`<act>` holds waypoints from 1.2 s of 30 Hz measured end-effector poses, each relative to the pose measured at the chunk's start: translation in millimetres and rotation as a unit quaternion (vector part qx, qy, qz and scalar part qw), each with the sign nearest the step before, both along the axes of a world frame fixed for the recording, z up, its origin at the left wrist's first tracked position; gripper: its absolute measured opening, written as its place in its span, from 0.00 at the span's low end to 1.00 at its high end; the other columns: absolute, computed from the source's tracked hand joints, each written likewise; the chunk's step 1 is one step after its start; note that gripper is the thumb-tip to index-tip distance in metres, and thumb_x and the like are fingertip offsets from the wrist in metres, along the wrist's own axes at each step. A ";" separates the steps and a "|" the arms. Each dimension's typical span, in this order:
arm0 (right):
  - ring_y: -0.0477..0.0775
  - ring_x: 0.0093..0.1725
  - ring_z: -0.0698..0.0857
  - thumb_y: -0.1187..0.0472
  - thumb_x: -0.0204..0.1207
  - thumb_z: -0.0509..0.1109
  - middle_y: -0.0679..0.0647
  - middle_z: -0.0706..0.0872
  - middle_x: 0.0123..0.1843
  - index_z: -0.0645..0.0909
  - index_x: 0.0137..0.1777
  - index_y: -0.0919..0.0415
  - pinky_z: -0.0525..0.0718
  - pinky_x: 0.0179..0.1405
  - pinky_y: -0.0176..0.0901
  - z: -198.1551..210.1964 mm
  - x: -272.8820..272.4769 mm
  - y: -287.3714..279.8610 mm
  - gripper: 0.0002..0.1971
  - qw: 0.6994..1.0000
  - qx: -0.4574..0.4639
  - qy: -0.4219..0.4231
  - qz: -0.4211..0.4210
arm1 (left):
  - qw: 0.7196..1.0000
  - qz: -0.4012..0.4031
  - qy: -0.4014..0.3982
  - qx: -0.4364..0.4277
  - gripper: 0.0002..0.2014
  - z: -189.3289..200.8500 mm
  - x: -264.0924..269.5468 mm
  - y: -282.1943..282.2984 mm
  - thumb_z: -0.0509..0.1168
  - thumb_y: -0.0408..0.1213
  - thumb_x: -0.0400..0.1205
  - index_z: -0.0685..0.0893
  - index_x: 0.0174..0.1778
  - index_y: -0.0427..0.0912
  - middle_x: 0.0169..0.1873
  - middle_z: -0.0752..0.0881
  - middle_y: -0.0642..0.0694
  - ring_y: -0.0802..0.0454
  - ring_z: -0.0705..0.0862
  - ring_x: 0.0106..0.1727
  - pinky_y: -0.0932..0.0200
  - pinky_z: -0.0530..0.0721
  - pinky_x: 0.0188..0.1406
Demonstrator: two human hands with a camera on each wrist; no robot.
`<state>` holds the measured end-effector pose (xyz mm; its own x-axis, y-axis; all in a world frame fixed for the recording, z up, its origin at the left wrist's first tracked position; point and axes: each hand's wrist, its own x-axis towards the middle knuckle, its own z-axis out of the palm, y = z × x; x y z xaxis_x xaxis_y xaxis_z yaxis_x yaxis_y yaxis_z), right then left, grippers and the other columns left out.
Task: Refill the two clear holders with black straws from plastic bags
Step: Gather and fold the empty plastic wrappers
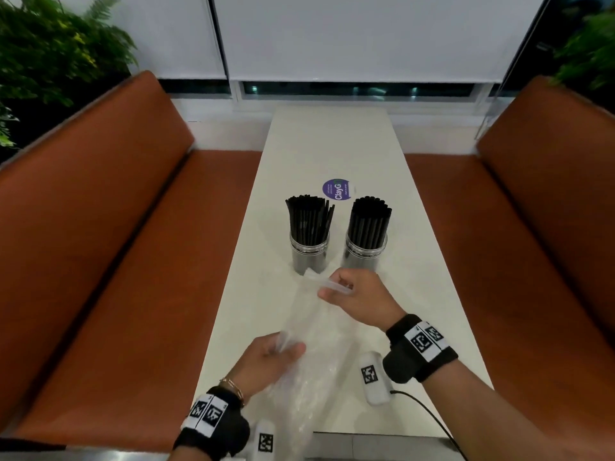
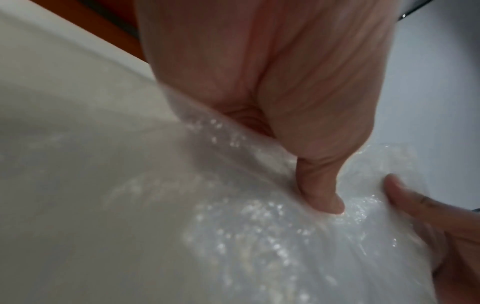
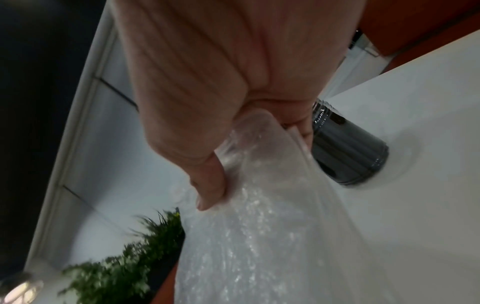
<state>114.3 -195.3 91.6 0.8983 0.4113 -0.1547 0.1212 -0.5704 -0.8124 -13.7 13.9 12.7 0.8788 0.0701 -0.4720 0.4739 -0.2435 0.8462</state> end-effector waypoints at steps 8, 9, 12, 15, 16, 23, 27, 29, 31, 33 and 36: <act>0.61 0.68 0.91 0.38 0.57 0.93 0.54 0.91 0.70 0.73 0.81 0.54 0.87 0.72 0.68 -2.3 -39.0 -36.9 0.54 0.898 0.282 0.277 -0.194 | 0.984 0.101 -0.095 -0.115 0.25 27.3 -14.4 -44.2 0.76 0.56 0.81 0.89 0.52 0.33 0.36 0.85 0.45 0.51 0.81 0.37 0.50 0.82 0.35; 0.64 0.67 0.92 0.41 0.63 0.91 0.55 0.93 0.69 0.75 0.81 0.57 0.88 0.72 0.68 -7.2 -51.5 -40.2 0.49 0.887 0.286 0.325 -0.160 | 0.981 0.117 -0.106 -0.114 0.25 28.4 -14.2 -49.1 0.76 0.57 0.81 0.89 0.51 0.33 0.36 0.86 0.45 0.51 0.81 0.37 0.49 0.82 0.36; 0.58 0.59 0.96 0.56 0.79 0.83 0.53 0.96 0.62 0.86 0.72 0.58 0.95 0.56 0.53 -11.7 -86.0 -44.6 0.22 0.911 0.232 0.341 -0.035 | 0.981 0.124 -0.092 -0.120 0.13 28.4 -13.3 -61.8 0.75 0.51 0.82 0.93 0.41 0.45 0.34 0.93 0.43 0.53 0.86 0.35 0.52 0.87 0.38; 0.49 0.41 0.94 0.65 0.82 0.80 0.50 0.97 0.49 0.90 0.65 0.61 0.87 0.32 0.35 -20.5 -95.4 -55.5 0.13 0.930 0.212 0.298 -0.040 | 0.985 0.080 -0.039 -0.149 0.19 28.3 -19.0 -63.5 0.77 0.41 0.83 0.88 0.24 0.54 0.22 0.82 0.52 0.60 0.80 0.24 0.62 0.79 0.27; 0.50 0.43 0.95 0.65 0.81 0.81 0.53 0.97 0.52 0.89 0.66 0.61 0.87 0.32 0.36 -22.8 -95.2 -60.6 0.15 0.929 0.214 0.300 -0.041 | 0.982 0.069 -0.022 -0.175 0.15 26.1 -19.7 -62.1 0.77 0.37 0.83 0.91 0.29 0.53 0.26 0.86 0.51 0.58 0.84 0.26 0.60 0.81 0.30; 0.56 0.48 0.96 0.76 0.82 0.74 0.59 0.97 0.55 0.95 0.60 0.57 0.94 0.36 0.46 -20.7 -86.8 -80.3 0.16 0.933 0.221 0.283 -0.025 | 0.956 0.093 0.050 -0.275 0.16 18.0 -20.8 -59.8 0.80 0.28 0.75 0.93 0.60 0.36 0.55 0.91 0.23 0.39 0.87 0.49 0.44 0.84 0.51; 0.54 0.58 0.96 0.89 0.75 0.56 0.47 0.96 0.63 0.98 0.38 0.56 0.89 0.29 0.43 -9.0 -83.8 -81.5 0.34 0.957 0.193 0.217 0.011 | 0.931 0.125 0.094 -0.329 0.10 25.3 -19.7 -58.6 0.66 0.21 0.81 0.92 0.41 0.35 0.42 0.88 0.31 0.43 0.88 0.34 0.57 0.86 0.32; 0.54 0.65 0.93 0.90 0.73 0.53 0.47 0.94 0.68 0.97 0.39 0.61 0.92 0.31 0.45 -11.7 -81.6 -85.3 0.34 0.964 0.193 0.180 0.044 | 0.897 0.150 0.123 -0.397 0.09 38.6 -17.4 -56.9 0.68 0.34 0.86 0.95 0.48 0.40 0.47 0.90 0.30 0.37 0.89 0.43 0.48 0.88 0.44; 0.53 0.69 0.90 0.92 0.70 0.53 0.48 0.92 0.71 0.98 0.40 0.62 0.97 0.43 0.55 -18.4 -79.6 -86.9 0.35 0.969 0.192 0.138 0.066 | 0.870 0.157 0.163 -0.438 0.23 44.9 -17.6 -53.6 0.67 0.54 0.87 0.92 0.63 0.37 0.58 0.92 0.30 0.29 0.89 0.60 0.37 0.84 0.64; 0.52 0.73 0.87 0.93 0.67 0.54 0.48 0.90 0.73 0.98 0.40 0.58 0.94 0.62 0.65 -22.6 -79.5 -84.5 0.37 0.978 0.181 0.074 0.072 | 0.890 0.101 0.174 -0.410 0.29 48.0 -22.0 -55.4 0.62 0.59 0.89 0.89 0.70 0.36 0.65 0.91 0.33 0.31 0.87 0.70 0.37 0.82 0.73; 0.43 0.76 0.85 0.90 0.70 0.56 0.45 0.88 0.75 0.98 0.46 0.49 0.86 0.76 0.55 -19.2 -79.2 -79.7 0.38 0.989 0.147 0.020 0.029 | 0.947 -0.002 0.120 -0.299 0.09 46.7 -29.0 -68.5 0.73 0.36 0.86 0.92 0.56 0.33 0.45 0.97 0.44 0.52 0.95 0.44 0.60 0.91 0.43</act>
